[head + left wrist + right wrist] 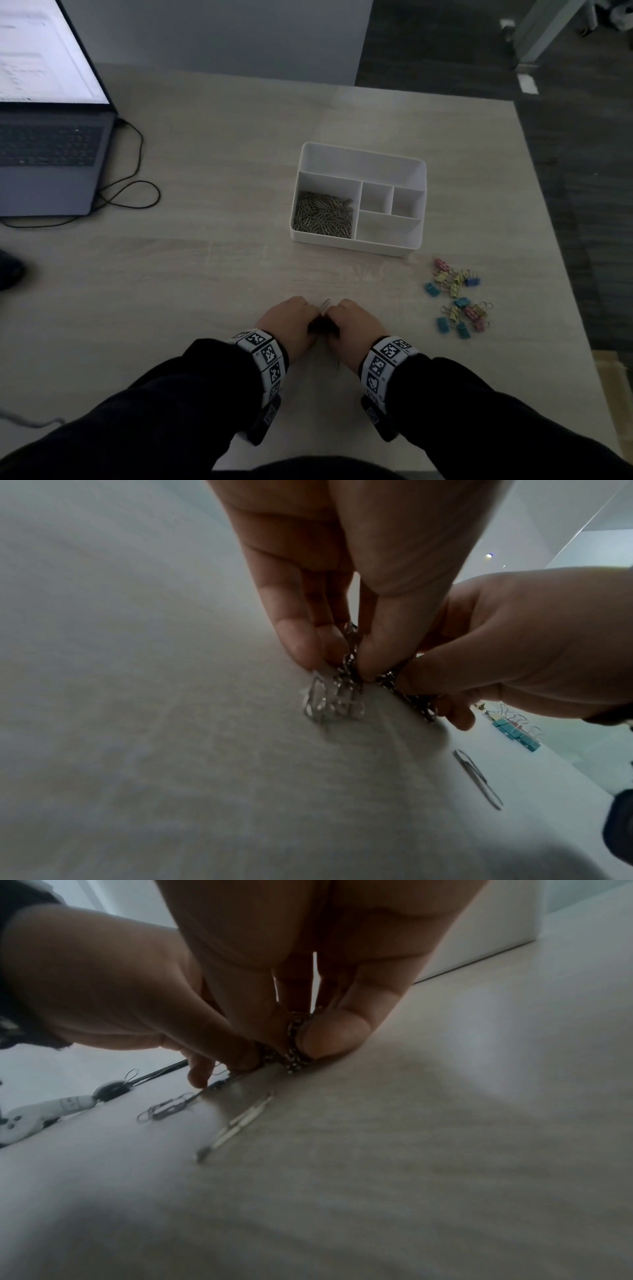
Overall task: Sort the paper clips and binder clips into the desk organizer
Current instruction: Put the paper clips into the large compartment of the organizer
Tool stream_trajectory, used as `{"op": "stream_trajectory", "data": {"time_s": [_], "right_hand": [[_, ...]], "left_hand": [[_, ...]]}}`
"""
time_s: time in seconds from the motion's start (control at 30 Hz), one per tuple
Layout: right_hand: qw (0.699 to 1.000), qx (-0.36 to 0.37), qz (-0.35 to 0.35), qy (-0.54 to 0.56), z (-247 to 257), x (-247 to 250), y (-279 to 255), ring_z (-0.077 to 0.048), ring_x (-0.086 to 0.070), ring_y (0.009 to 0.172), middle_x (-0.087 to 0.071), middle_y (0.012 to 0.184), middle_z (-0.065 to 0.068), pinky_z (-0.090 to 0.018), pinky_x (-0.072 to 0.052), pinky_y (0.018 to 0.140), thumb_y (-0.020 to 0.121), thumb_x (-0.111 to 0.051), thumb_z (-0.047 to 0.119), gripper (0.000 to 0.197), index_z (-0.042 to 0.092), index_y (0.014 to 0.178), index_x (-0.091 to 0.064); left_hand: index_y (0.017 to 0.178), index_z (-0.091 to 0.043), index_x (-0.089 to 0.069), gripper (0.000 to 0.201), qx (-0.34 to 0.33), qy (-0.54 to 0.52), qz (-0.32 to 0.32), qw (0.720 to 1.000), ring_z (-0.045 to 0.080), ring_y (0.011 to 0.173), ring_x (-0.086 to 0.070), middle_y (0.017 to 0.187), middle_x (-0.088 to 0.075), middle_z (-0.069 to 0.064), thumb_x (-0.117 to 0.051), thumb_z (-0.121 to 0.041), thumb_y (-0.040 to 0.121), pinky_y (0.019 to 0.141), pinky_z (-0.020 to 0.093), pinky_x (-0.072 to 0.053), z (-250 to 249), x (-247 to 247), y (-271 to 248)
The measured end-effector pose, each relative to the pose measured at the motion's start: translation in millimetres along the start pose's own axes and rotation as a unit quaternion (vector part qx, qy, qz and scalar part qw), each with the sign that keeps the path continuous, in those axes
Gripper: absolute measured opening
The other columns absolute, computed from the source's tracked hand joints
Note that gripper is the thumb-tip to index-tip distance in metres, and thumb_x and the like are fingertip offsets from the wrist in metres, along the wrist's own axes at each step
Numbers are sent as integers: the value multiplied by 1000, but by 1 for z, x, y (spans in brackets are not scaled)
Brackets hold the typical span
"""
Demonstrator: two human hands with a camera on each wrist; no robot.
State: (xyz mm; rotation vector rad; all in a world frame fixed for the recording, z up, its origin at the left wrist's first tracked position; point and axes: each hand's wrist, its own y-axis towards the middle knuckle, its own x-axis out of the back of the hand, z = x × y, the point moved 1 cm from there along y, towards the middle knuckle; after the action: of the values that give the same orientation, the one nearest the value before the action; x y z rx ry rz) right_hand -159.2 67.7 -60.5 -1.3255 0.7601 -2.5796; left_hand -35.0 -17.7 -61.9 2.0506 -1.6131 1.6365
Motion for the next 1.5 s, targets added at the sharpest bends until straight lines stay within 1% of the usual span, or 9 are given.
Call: {"op": "stream_trajectory", "data": {"time_s": [0.3, 0.4, 0.57, 0.7, 0.83, 0.97, 1.2, 1.33, 1.5], "right_hand": [[999, -19, 17, 42, -8, 22, 8, -27, -56, 94, -61, 99, -10, -27, -38, 79, 78, -60, 22, 20, 13, 96, -66], [997, -18, -1, 72, -13, 29, 13, -25, -58, 90, -63, 93, -9, -24, -36, 74, 74, -58, 28, 26, 13, 93, -67], [985, -39, -72, 150, -15, 44, 27, -14, -57, 74, -60, 81, 3, -21, -44, 71, 72, -66, 18, 13, 18, 84, -70], [966, -54, -100, 234, -6, 65, 42, -14, -61, 54, -61, 66, 9, -33, -57, 52, 74, -67, 14, 17, 31, 73, -65], [945, -77, -143, 285, 3, 96, 62, -9, -59, 44, -61, 58, 7, -26, -50, 45, 78, -67, 14, 15, 27, 73, -63], [943, -90, -163, 274, 11, 127, 82, -7, -63, 48, -66, 69, 6, -21, -51, 47, 82, -66, 19, 9, 28, 84, -63], [952, -74, -197, 221, 14, 141, 108, -15, -67, 78, -69, 91, 5, -39, -59, 76, 81, -65, 27, 15, 30, 96, -68], [964, -38, -197, 177, 8, 136, 98, -14, -62, 96, -64, 110, 1, -35, -51, 92, 83, -65, 20, 31, 22, 113, -66], [961, 34, -235, 146, 0, 120, 68, -12, -62, 90, -64, 102, 3, -28, -50, 85, 84, -61, 10, 27, 19, 109, -67]], "left_hand": [[101, -25, -72, 28, -35, -71, 49, 996, 16, 97, -64, 104, -72, -1, -57, -33, 78, 82, 21, -43, 11, 31, 14], [94, -22, -75, 18, -14, -163, 43, 986, -6, 61, -61, 90, -74, -3, -67, -20, 78, 62, 13, -51, 17, 40, 17], [80, -18, -76, 9, 26, -309, 22, 951, 6, 53, -60, 63, -67, -9, -73, -11, 76, 50, 28, -58, 24, 66, 28], [80, -13, -76, 8, 32, -384, -40, 922, 6, 55, -59, 65, -68, -5, -75, -6, 78, 51, 28, -57, 25, 99, 45], [83, -15, -76, 7, 33, -375, -118, 919, 11, 58, -62, 72, -70, 2, -75, -10, 78, 54, 30, -59, 24, 132, 65], [82, -23, -75, 6, 25, -307, -186, 933, 14, 60, -68, 72, -71, -7, -74, -19, 78, 61, 29, -60, 18, 155, 82], [108, -26, -72, 25, 21, -204, -221, 953, 4, 88, -65, 99, -74, -7, -69, -25, 82, 88, 21, -50, 17, 161, 93], [111, -26, -70, 27, -6, -168, -221, 961, 5, 88, -61, 100, -73, -7, -65, -24, 85, 83, 17, -42, 16, 155, 82], [93, -25, -74, 13, -23, -157, -209, 965, 6, 75, -59, 84, -67, -11, -65, -24, 83, 74, 20, -45, 19, 141, 58]]}}
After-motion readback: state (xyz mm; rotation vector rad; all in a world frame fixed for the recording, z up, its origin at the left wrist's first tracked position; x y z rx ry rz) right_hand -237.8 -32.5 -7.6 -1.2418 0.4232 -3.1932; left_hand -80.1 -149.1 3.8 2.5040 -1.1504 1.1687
